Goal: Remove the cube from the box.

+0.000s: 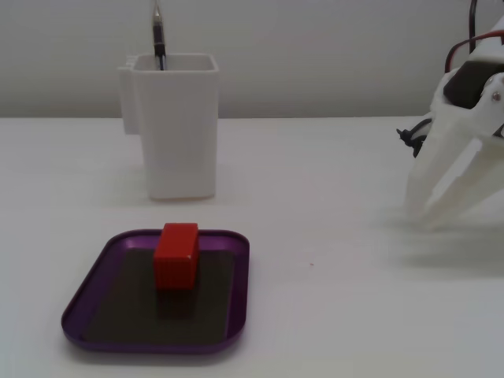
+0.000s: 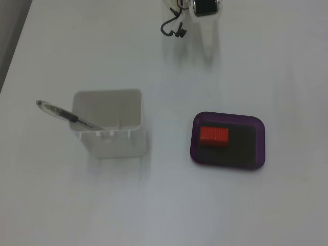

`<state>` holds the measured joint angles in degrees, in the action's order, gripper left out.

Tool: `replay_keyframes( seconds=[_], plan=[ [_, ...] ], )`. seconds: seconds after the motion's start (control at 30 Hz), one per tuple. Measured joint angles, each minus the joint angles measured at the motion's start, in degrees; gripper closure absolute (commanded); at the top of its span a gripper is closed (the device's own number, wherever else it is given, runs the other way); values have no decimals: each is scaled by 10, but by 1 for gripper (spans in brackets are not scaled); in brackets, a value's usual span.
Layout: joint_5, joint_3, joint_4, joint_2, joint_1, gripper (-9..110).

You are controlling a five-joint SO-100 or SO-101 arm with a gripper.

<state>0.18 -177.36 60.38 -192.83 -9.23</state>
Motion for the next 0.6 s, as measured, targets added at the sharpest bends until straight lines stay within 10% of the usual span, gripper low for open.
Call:
replay_keyframes(
  seconds=[0.6],
  plan=[
    [0, -1, 0, 0, -5, 102]
  ],
)
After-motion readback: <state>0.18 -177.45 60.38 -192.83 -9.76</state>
